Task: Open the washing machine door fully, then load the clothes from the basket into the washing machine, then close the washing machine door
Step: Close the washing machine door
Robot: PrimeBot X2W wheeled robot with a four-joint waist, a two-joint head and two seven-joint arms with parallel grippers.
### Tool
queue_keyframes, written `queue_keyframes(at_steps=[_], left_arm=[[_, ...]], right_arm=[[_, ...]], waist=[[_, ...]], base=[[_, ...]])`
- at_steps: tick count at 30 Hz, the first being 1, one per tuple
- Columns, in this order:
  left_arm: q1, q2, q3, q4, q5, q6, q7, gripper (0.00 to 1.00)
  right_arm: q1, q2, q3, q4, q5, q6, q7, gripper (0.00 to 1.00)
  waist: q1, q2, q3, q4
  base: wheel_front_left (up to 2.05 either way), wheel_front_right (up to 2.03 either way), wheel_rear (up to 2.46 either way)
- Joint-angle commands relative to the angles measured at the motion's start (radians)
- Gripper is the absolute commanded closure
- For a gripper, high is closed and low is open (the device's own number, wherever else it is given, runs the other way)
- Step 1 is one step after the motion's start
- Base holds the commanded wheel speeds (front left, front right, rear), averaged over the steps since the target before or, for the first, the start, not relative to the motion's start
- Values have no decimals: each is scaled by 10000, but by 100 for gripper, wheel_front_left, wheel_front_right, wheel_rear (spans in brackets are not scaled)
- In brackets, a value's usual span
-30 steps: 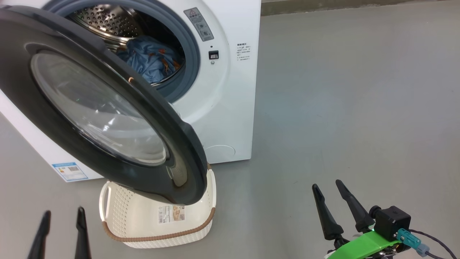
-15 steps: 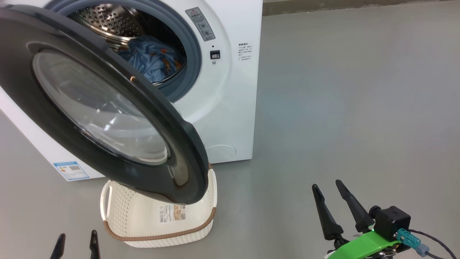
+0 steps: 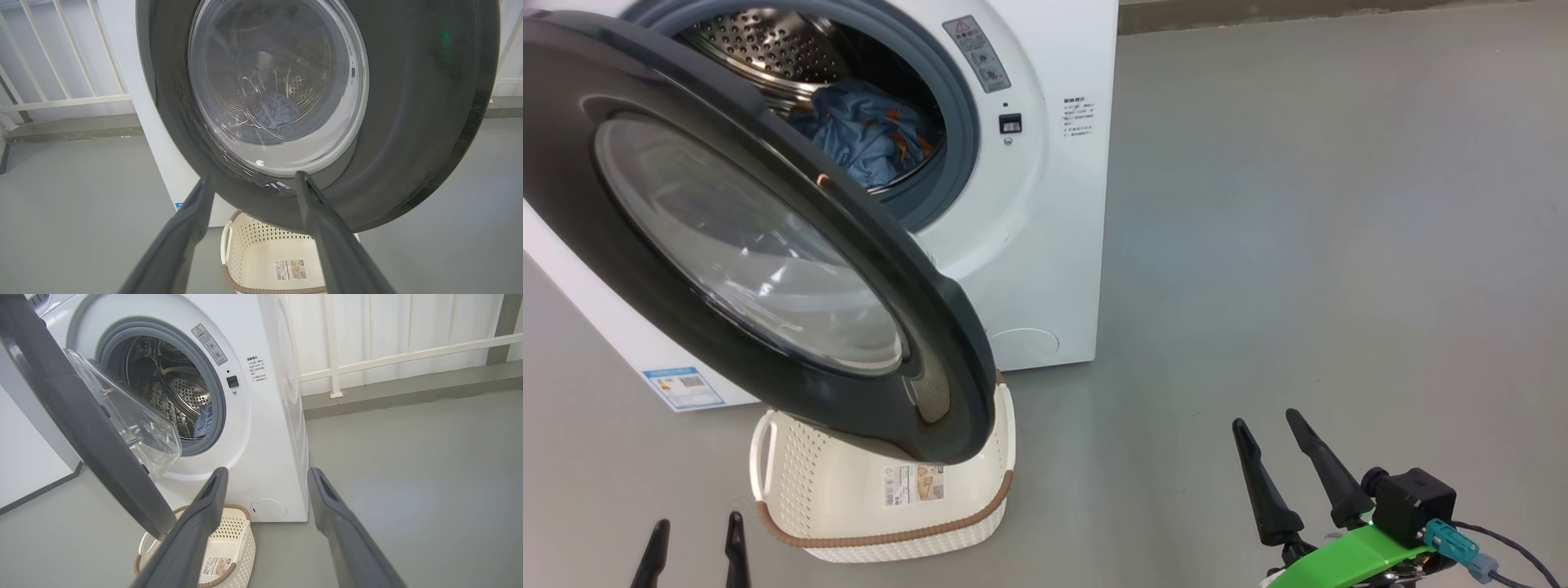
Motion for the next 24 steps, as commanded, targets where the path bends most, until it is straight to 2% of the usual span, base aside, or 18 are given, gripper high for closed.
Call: queue_keyframes(at_steps=[1, 24], left_arm=[[-408, 58, 331, -363, -64, 27, -55, 0], [-370, 57, 191, -622, -92, 159, -55, 0]], right_arm=[[-160, 15, 216, -205, -95, 16, -118, 0], [-90, 15, -4, -157, -793, 16, -118, 0]], waist=[[0, 0, -9, 6], [0, 0, -30, 58]], base=[[0, 0, 0], [0, 0, 0]])
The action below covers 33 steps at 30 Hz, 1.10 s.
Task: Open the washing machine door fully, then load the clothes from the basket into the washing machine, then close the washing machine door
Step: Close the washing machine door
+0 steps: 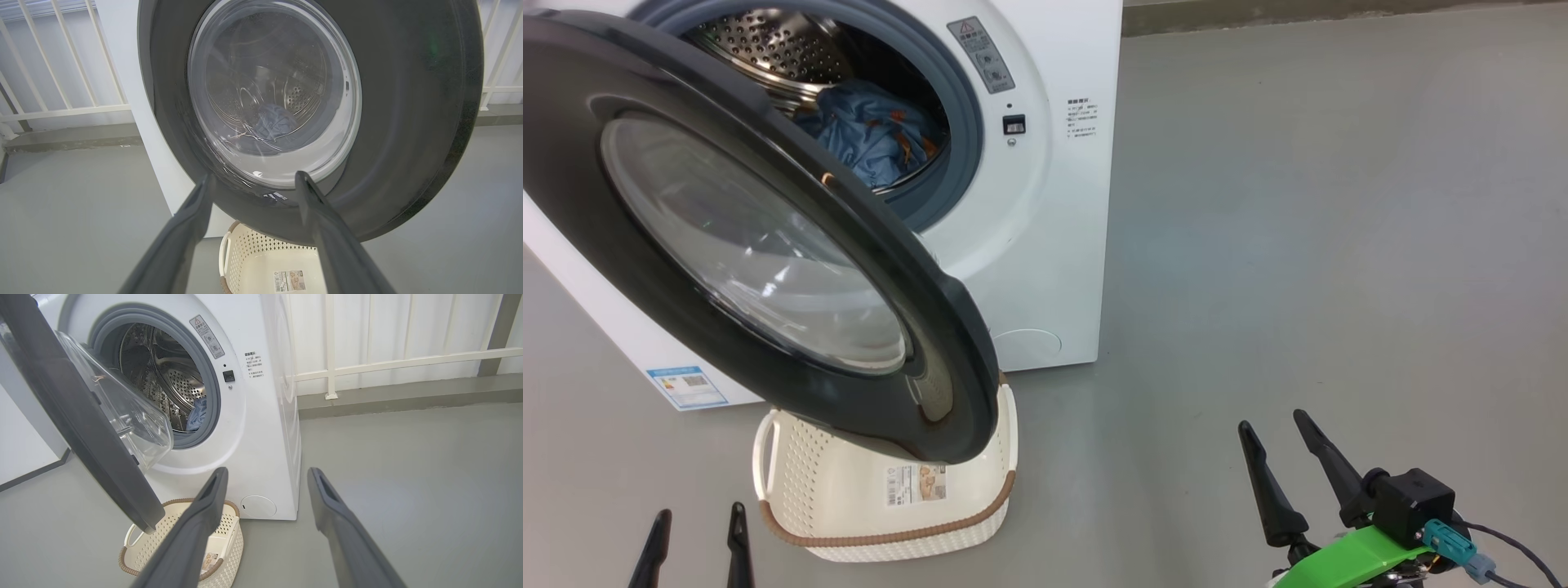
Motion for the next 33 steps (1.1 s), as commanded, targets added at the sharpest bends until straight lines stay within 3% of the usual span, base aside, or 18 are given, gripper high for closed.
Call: queue_keyframes(at_steps=[1, 10, 11, 12, 18, 24, 33], left_arm=[[-361, 57, 305, -283, -92, 128, -53, 0], [-394, 57, 358, -308, -103, 93, -53, 0], [-400, 57, 361, -304, -105, 85, -53, 0], [-406, 57, 369, -304, -110, 80, -53, 0], [-396, 57, 399, -313, -187, 81, -53, 0], [-404, 57, 391, -388, -392, 113, -53, 0], [-536, 57, 155, -277, -586, 136, -53, 0]], right_arm=[[-90, 15, 239, -224, -100, 16, -118, 0], [-76, 15, 168, -186, -28, 16, -118, 0], [-73, 15, 158, -151, -10, 16, -118, 19], [-72, 15, 131, -122, 33, 16, -118, 100], [-147, 15, -157, -670, 273, 16, -118, 100], [-429, 15, 287, -3062, 455, 16, -118, 100], [-1081, -270, 1948, -6064, 283, 16, -118, 100]], waist=[[0, 0, 3, -1], [0, 0, 0, 14], [0, 0, 0, 18], [0, 0, -2, 20], [0, 0, 10, 23], [0, 0, 89, 47], [0, 0, 166, 476]], base=[[0, 0, 0], [0, 0, 0], [0, 0, 0], [0, 0, 0], [0, 0, 0], [0, 0, 0], [0, 0, 0]])
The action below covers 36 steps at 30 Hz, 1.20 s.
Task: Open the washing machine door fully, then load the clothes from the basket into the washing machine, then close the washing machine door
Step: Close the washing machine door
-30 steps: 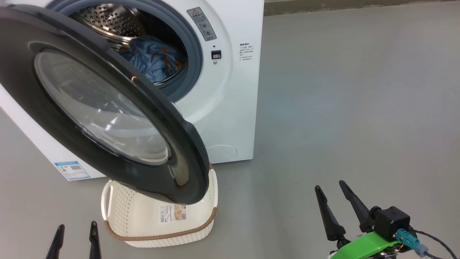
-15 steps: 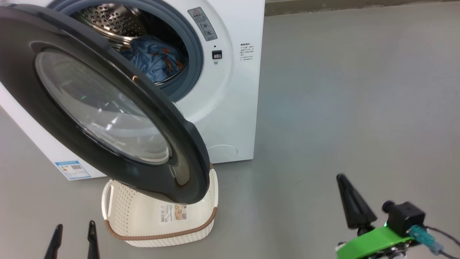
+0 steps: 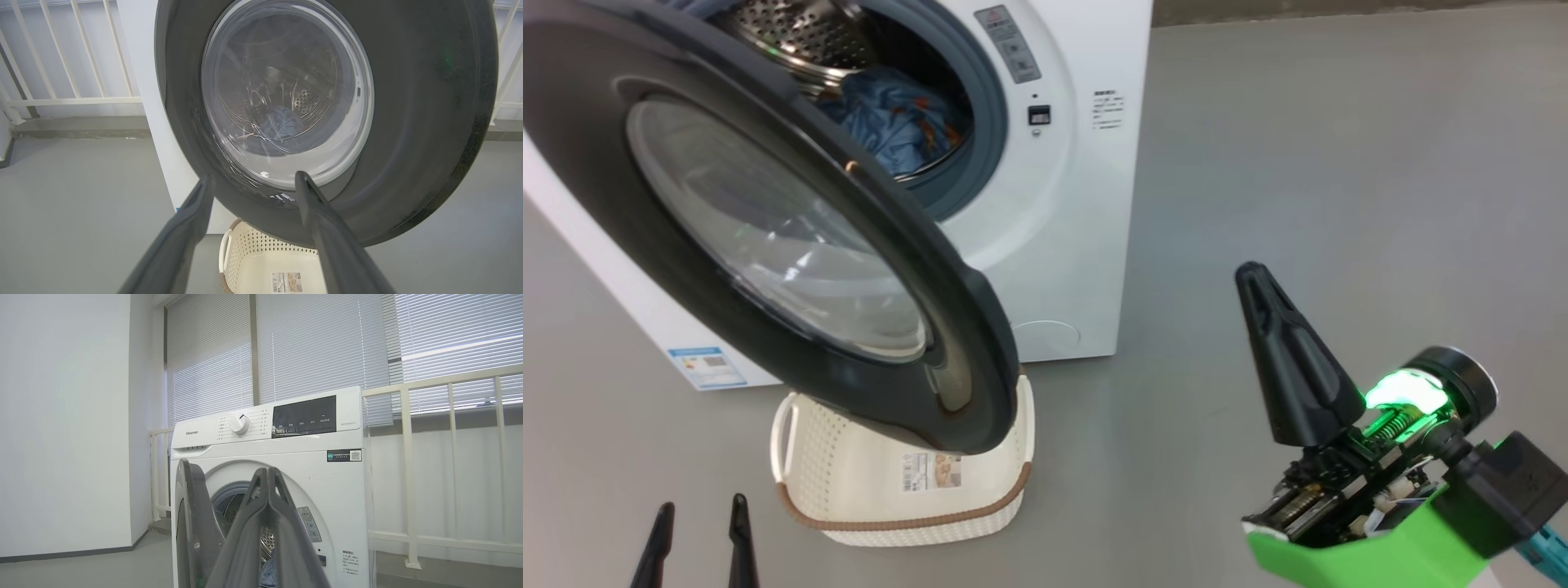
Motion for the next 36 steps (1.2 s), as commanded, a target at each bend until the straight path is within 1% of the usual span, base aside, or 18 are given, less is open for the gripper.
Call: queue_keyframes(at_steps=[1, 2, 3, 5, 11, 18, 23, 26, 29, 30, 32, 33, 36], left_arm=[[-483, 62, 215, -181, -96, 87, -53, 0], [-487, 62, 178, -166, -121, 96, -53, 0], [-487, 62, 178, -166, -121, 96, -53, 0], [-492, 62, 117, -132, -166, 112, -53, 0], [-543, 62, -62, -88, -275, 141, -53, 0], [-751, 62, -479, -95, -436, 185, -53, 0], [-1034, 62, -851, -123, -564, 219, -53, 0], [-1210, 62, -1052, -136, -643, 240, -53, 0], [-1372, 62, -1229, -142, -708, 257, -53, 0], [-1473, 62, -1339, -150, -747, 274, -53, 0], [-1524, 62, -1392, -152, -768, 287, -53, 0], [-1624, 62, -1489, -152, -805, 311, -53, 0], [-1756, 62, -1610, -121, -857, 326, -53, 0]], right_arm=[[-505, -191, 636, -614, 60, 16, -44, 100], [-588, -316, 879, -733, 95, 16, -44, 100], [-588, -316, 879, -733, 95, 16, -44, 100], [-771, -584, 1370, -895, 129, 16, -44, 100], [-1531, -1487, 3378, -681, 438, 16, -44, 100], [-2253, -2090, 5014, 548, 1005, 16, -44, 100], [-2594, -2314, 5733, 1606, 1410, 16, -44, 100], [-2717, -2381, 5905, 2272, 1563, 16, -44, 100], [-2837, -2360, 5835, 2940, 1611, 16, -44, 100], [-2898, -2256, 5531, 3341, 1521, 16, -44, 100], [-2923, -2187, 5349, 3551, 1448, 16, -44, 100], [-2977, -2003, 4977, 3953, 1326, 16, -44, 100], [-3045, -1635, 4262, 4625, 1245, 16, -44, 100]], waist=[[0, 0, 39, 261], [0, 0, 42, 354], [0, 0, 42, 354], [0, 0, 58, 551], [0, 0, 211, 1166], [0, 0, 598, 1916], [0, 0, 995, 2405], [0, 0, 1247, 2654], [0, 0, 1487, 2851], [0, 0, 1634, 2950], [0, 0, 1701, 2992], [0, 0, 1819, 3047], [0, 0, 1950, 3092]], base=[[0, 0, 0], [0, 0, 0], [0, 0, 0], [0, 0, 0], [0, 0, 0], [0, 0, 0], [0, 0, 0], [0, 0, 0], [0, 0, 0], [0, 0, 0], [0, 0, 0], [0, 0, 0], [0, 0, 0]])
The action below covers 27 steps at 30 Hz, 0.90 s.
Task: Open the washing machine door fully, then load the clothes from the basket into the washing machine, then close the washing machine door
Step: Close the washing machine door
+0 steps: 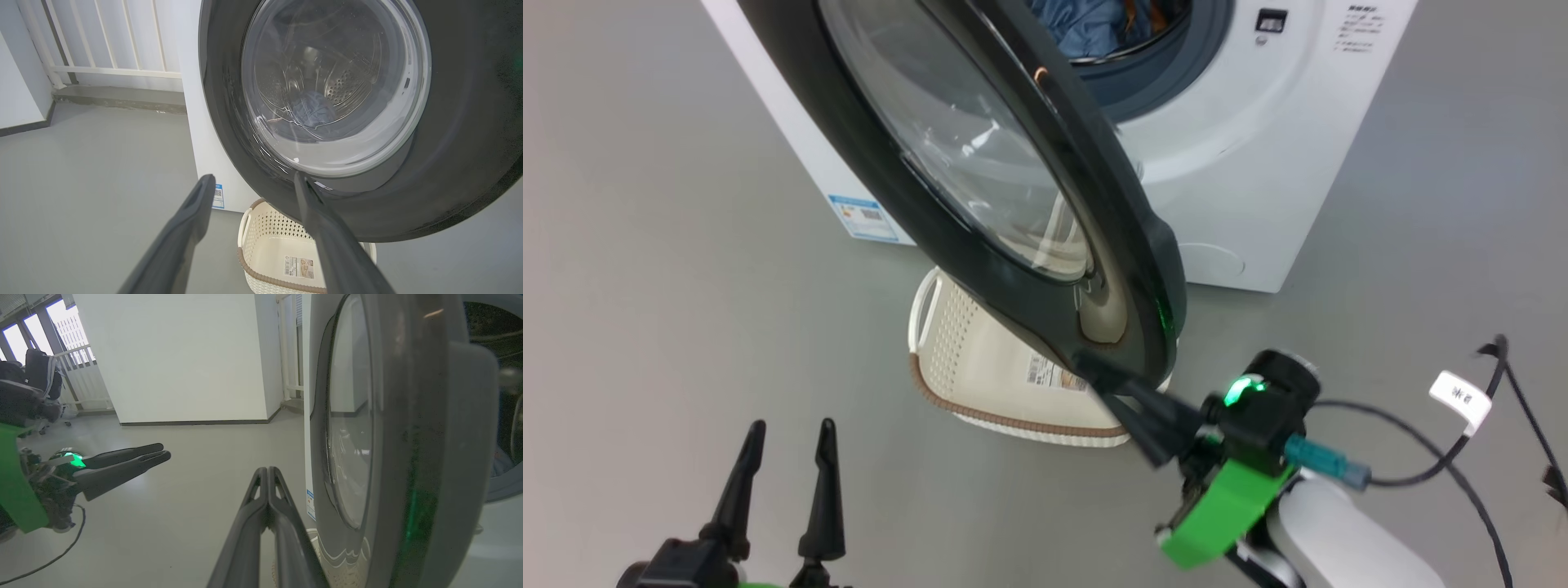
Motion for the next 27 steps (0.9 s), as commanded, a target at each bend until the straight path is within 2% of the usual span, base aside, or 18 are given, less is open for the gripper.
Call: queue_keyframes(at_steps=[1, 6, 15, 27], left_arm=[[-371, 93, 242, -205, -88, 71, -53, 0], [-561, 93, 110, -153, -125, 52, -53, 0], [-860, 93, -19, -98, -232, -1, -53, 0], [-1519, 93, -657, 13, -520, -64, -53, 0]], right_arm=[[-180, 295, -218, 130, -94, 16, -46, 100], [-460, 897, -1538, 991, -464, 16, -46, 100], [-1008, 1628, -3346, 1537, -754, 16, -46, 100], [-3141, 1880, -4839, 2156, -1114, 16, -46, 100]], waist=[[0, 0, 229, 184], [0, 0, 443, 217], [0, 0, 837, 175], [0, 0, 2034, 330]], base=[[0, 0, 0], [0, 0, 0], [0, 0, 0], [0, 0, 0]])
